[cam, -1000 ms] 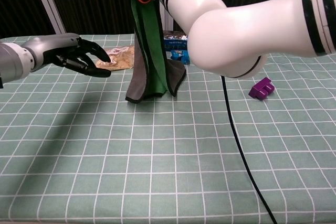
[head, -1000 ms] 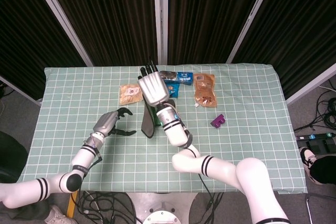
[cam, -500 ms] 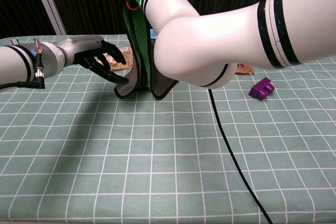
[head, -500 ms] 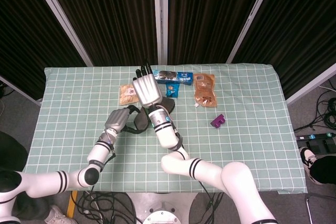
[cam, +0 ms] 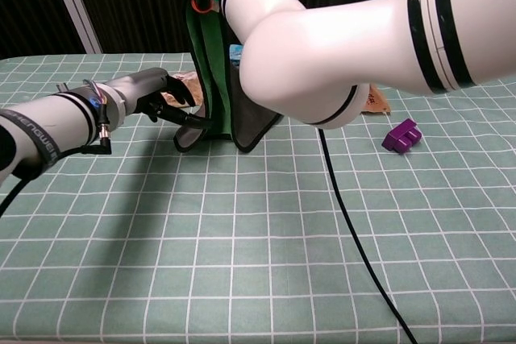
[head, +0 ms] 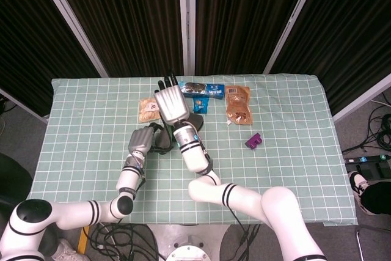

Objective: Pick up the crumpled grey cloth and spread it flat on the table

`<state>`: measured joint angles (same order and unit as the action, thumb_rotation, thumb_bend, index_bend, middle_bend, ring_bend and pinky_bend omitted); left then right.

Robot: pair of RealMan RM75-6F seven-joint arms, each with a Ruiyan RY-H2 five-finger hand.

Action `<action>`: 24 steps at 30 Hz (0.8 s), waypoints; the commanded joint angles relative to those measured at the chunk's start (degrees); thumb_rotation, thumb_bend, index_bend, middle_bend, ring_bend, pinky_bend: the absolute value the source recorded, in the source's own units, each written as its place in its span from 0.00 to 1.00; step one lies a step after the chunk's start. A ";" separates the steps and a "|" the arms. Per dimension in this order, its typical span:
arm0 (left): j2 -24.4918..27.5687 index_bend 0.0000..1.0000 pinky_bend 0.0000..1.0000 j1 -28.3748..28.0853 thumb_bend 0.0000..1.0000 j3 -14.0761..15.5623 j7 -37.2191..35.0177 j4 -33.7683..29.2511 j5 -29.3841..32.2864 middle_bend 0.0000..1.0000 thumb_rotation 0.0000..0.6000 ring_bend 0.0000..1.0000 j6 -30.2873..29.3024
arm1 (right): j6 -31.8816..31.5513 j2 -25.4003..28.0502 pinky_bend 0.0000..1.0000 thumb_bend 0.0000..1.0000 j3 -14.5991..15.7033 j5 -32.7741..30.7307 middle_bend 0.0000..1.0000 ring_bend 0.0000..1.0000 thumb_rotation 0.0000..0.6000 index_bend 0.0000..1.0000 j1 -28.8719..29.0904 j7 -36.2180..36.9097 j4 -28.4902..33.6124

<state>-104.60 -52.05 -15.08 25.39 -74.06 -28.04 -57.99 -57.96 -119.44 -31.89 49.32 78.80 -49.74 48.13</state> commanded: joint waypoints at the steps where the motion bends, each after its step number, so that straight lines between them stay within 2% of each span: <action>1: -1.86 0.32 0.34 0.01 0.00 -0.92 0.42 2.57 0.78 0.28 0.57 0.29 -0.16 | -1.01 0.52 0.05 0.48 0.42 -0.32 0.29 0.20 1.00 0.73 -0.80 -0.35 2.05; 5: -3.47 0.32 0.34 0.53 0.01 -1.83 -0.54 5.58 0.49 0.28 0.74 0.29 0.79 | -2.15 1.64 0.05 0.48 1.39 -0.24 0.30 0.20 1.00 0.73 -2.17 -0.67 5.22; 7: -3.72 0.33 0.34 1.11 0.06 -2.27 -1.75 6.24 -0.28 0.28 0.82 0.29 1.05 | -2.39 2.39 0.05 0.48 1.71 -0.33 0.30 0.20 1.00 0.73 -2.97 -0.46 6.77; 10: -4.02 0.39 0.34 2.16 0.14 -3.17 -4.23 6.94 -1.79 0.29 0.84 0.29 1.27 | -2.87 3.61 0.05 0.48 2.25 -0.60 0.30 0.20 1.00 0.73 -4.32 -0.23 9.17; 14: -4.63 0.44 0.34 3.20 0.18 -4.67 -7.34 7.70 -3.37 0.32 0.85 0.29 1.72 | -2.78 4.90 0.05 0.49 2.30 -1.80 0.30 0.20 1.00 0.74 -5.61 0.34 11.93; 18: -6.06 0.50 0.37 3.93 0.23 -5.98 -10.60 9.70 -5.43 0.37 0.87 0.34 1.51 | -2.57 6.21 0.05 0.49 2.36 -2.80 0.30 0.20 1.00 0.74 -6.34 0.46 14.31; 24: -7.53 0.55 0.38 4.94 0.41 -7.33 -15.61 12.73 -9.58 0.41 0.89 0.34 1.50 | -2.19 8.68 0.05 0.49 2.25 -4.87 0.30 0.21 1.00 0.74 -7.67 1.10 18.69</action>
<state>-111.59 -47.52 -21.95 10.89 -62.21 -36.51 -56.49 -60.26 -111.40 -29.66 44.98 71.55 -48.86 66.08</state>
